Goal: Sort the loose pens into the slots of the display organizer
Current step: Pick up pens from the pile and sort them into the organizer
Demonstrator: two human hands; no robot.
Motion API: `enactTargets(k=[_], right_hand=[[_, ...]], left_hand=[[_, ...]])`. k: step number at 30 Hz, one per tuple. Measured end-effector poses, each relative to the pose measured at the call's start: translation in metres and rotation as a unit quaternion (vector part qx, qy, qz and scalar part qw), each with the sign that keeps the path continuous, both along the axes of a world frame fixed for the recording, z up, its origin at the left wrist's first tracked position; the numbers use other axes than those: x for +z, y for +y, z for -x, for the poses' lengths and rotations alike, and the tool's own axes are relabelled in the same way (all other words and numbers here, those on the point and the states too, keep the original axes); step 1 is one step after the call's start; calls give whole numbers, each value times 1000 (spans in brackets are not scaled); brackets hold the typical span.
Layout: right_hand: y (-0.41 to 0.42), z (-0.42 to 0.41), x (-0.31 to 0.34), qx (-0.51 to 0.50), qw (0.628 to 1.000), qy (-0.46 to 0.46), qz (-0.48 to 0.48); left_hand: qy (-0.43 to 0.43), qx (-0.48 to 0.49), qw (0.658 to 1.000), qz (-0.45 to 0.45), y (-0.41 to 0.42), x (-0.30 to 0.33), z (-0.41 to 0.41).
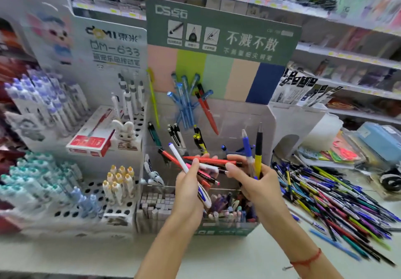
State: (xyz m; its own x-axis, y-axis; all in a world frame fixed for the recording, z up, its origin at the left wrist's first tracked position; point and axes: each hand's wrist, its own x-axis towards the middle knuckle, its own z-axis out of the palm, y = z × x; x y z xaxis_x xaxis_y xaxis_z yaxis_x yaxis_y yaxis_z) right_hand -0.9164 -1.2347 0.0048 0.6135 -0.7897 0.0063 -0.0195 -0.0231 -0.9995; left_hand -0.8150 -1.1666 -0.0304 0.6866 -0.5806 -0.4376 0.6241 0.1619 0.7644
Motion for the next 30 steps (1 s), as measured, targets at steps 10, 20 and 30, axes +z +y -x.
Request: enactTargets(k=[10,20,30], right_hand=[[-72,-40,68,-187,931,-94,299],[-109,-120,72,-58,863,189,465],[-86,-72,49,16,967,124,223]], left_hand=[[-106,-35,989,98,8,15,-39],[-45,-95,983,148,18,17,-52],[-9,-92,981,168,22,14,-55]])
